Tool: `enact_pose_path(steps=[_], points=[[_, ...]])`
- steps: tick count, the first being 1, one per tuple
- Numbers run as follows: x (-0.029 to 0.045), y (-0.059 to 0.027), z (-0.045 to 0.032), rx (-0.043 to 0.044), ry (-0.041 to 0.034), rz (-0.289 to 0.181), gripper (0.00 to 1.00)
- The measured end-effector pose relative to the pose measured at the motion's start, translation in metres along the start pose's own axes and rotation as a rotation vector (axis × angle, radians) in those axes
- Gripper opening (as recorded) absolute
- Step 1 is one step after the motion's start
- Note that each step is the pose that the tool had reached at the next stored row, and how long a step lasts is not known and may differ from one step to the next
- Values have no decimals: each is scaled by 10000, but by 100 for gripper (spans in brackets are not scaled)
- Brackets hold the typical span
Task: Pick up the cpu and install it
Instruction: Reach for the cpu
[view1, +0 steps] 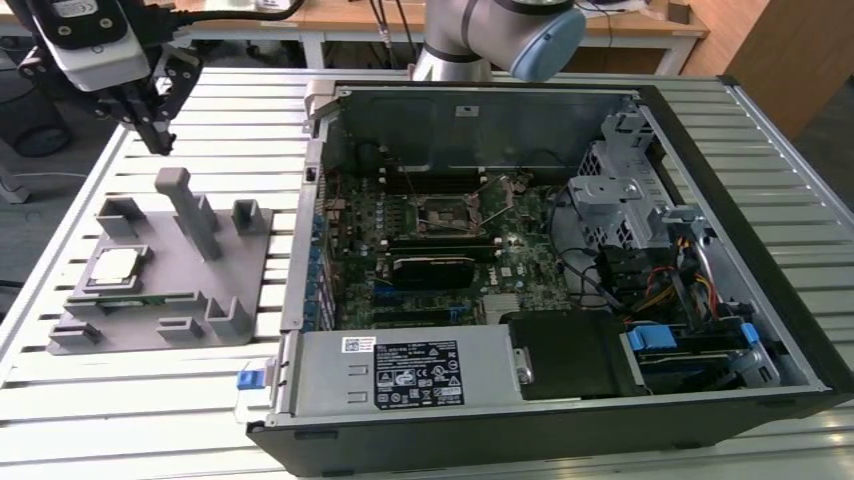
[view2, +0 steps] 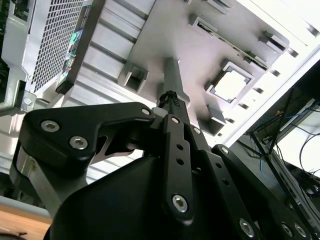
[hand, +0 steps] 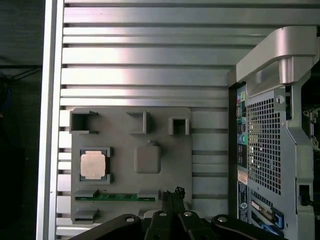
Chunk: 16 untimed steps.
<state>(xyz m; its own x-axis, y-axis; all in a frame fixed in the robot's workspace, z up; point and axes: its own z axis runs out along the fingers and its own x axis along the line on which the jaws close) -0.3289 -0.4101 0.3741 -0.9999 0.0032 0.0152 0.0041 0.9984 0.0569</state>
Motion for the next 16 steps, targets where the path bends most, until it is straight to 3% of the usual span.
enact_pose_path(steps=[16], points=[[266, -52, 88, 1, 2, -3, 11]])
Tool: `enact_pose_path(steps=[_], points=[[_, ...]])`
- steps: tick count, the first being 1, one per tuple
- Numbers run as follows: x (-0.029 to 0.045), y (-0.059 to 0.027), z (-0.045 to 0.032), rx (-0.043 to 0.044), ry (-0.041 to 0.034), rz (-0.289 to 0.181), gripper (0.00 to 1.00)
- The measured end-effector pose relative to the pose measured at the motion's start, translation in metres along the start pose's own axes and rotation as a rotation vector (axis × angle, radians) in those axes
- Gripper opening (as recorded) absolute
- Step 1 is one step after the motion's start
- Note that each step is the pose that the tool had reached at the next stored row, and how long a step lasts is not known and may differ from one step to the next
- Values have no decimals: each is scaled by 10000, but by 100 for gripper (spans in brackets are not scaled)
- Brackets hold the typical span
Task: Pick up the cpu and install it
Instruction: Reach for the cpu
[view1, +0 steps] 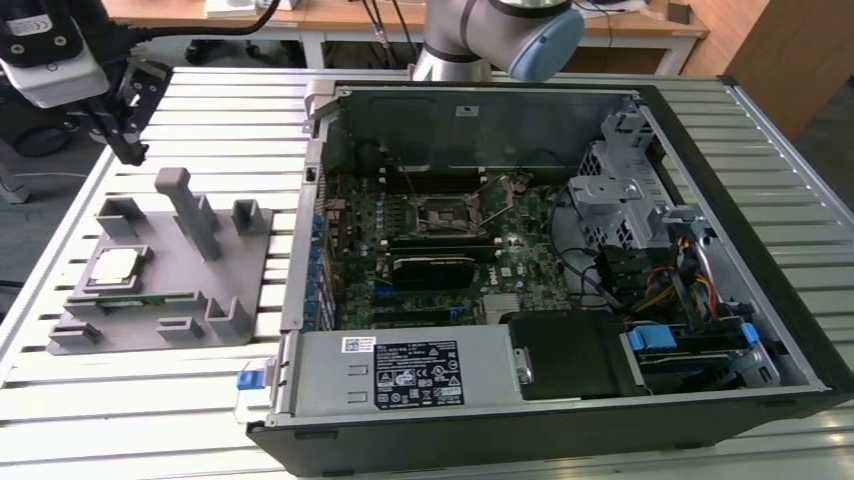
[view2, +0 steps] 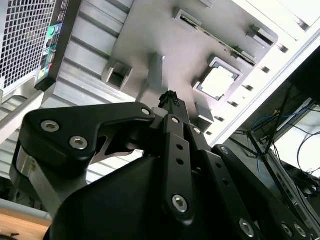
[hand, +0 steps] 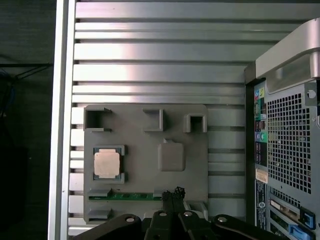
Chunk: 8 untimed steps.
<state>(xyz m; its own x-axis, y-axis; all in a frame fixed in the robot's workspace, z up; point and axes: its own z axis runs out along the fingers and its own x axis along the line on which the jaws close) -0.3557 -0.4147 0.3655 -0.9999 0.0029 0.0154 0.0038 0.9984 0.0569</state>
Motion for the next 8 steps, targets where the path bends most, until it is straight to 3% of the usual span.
enact_pose_path(steps=[8], points=[[139, -4, 46, -1, 0, 1, 11]])
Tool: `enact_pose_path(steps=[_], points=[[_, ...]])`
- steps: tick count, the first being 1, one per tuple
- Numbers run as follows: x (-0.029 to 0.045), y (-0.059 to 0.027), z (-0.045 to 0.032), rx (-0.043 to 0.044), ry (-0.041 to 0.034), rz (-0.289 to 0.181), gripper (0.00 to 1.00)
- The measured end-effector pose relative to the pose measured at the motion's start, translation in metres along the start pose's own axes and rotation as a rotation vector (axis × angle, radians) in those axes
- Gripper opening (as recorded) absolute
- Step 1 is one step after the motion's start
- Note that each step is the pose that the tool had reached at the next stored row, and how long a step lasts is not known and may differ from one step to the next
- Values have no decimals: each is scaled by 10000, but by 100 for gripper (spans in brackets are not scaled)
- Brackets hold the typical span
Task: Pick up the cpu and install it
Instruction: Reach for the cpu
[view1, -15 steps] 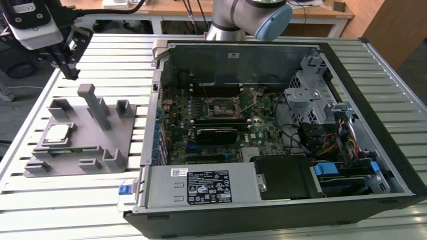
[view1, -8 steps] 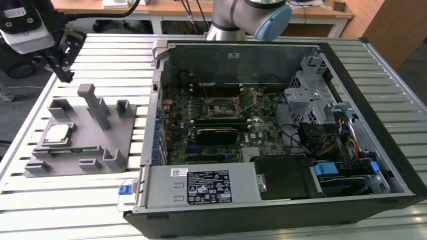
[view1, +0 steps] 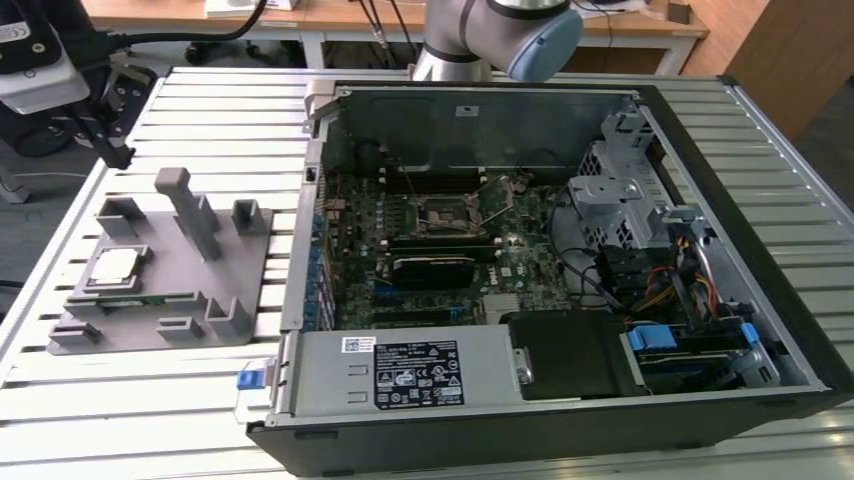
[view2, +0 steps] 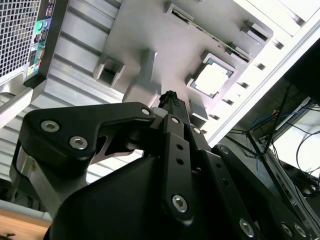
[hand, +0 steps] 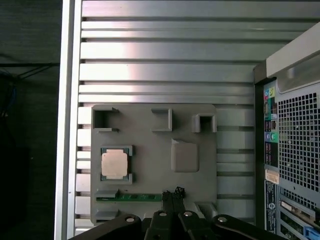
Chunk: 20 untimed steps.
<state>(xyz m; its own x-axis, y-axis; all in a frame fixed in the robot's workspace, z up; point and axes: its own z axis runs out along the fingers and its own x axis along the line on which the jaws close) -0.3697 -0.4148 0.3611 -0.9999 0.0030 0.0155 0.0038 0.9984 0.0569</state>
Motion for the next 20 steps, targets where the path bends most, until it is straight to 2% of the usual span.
enact_pose_path(steps=[20], points=[[355, -14, 66, 1, 30, 0, 11]])
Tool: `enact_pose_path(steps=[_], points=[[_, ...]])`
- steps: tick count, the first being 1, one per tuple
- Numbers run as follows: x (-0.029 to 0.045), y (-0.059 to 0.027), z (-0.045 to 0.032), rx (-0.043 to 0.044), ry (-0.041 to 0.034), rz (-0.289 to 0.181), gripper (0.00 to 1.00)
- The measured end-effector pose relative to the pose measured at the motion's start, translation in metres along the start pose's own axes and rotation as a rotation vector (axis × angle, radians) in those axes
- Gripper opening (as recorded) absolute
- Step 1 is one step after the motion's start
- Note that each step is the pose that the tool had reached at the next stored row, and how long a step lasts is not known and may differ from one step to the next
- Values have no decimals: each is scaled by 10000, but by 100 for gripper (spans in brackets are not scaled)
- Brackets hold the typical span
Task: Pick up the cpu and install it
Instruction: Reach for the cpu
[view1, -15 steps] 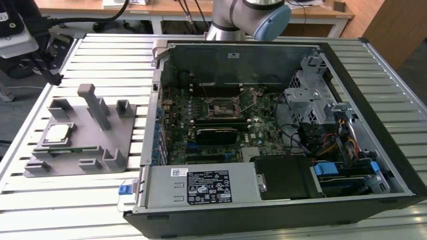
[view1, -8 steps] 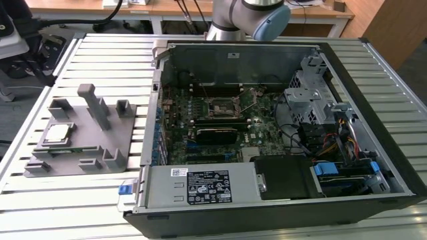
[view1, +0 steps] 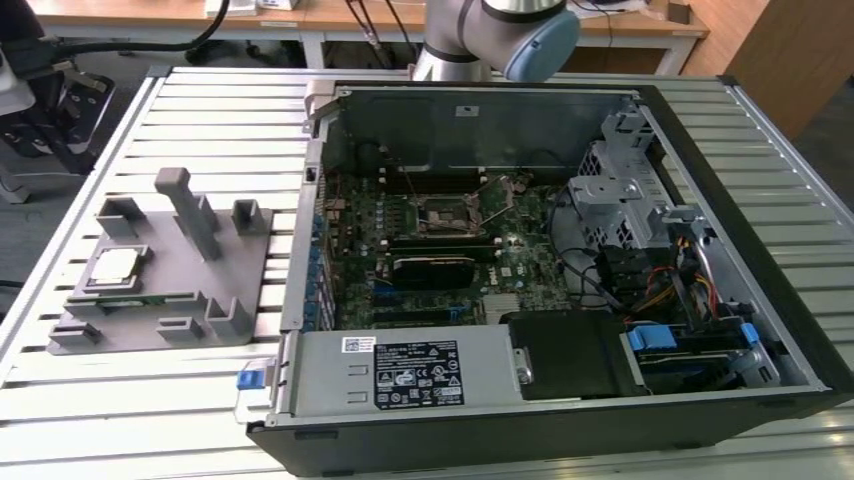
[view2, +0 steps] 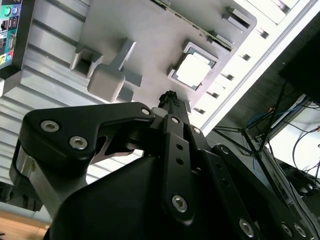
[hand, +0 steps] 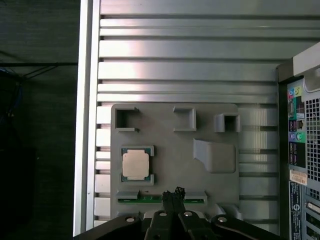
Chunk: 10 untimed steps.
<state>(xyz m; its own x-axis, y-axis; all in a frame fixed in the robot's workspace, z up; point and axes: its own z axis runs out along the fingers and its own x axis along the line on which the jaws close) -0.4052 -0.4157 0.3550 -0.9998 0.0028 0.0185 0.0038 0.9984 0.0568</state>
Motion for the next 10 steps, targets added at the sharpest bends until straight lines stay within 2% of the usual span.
enact_pose_path(steps=[7, 10], points=[[176, -4, 19, 0, 0, -2, 11], [228, -5, 23, 0, 1, -2, 11]])
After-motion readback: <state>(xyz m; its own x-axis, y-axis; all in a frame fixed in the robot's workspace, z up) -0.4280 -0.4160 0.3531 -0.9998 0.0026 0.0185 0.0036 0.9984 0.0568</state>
